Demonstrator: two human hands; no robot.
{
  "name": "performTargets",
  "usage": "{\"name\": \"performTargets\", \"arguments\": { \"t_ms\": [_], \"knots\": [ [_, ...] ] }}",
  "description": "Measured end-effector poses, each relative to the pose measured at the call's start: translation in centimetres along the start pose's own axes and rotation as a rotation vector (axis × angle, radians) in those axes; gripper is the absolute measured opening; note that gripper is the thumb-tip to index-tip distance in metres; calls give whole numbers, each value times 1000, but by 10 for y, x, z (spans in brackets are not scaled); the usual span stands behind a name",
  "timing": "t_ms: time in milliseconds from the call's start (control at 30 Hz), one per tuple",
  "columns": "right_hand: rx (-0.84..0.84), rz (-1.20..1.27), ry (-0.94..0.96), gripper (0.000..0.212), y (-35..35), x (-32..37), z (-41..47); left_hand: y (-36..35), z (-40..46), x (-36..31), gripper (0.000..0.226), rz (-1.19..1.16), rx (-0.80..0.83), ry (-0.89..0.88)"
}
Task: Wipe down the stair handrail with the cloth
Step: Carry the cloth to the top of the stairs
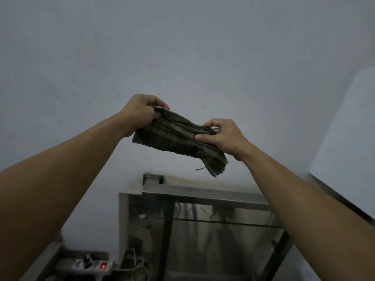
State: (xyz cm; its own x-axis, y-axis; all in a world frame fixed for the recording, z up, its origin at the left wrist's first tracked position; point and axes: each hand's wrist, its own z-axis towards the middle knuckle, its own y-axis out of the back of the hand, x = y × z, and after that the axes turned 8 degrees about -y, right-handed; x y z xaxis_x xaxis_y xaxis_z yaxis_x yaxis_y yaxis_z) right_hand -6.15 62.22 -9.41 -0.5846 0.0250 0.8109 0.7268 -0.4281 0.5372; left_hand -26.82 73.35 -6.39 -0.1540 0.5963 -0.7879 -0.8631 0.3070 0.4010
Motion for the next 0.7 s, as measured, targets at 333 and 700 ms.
{"name": "performTargets", "arguments": {
  "t_ms": [333, 700],
  "knots": [
    [515, -132, 222, 35, -127, 29, 113, 107, -53, 101, 19, 210, -375, 271],
    [658, -123, 696, 21, -326, 108, 118, 221, -189, 135, 36, 476, -711, 439]
  ]
}}
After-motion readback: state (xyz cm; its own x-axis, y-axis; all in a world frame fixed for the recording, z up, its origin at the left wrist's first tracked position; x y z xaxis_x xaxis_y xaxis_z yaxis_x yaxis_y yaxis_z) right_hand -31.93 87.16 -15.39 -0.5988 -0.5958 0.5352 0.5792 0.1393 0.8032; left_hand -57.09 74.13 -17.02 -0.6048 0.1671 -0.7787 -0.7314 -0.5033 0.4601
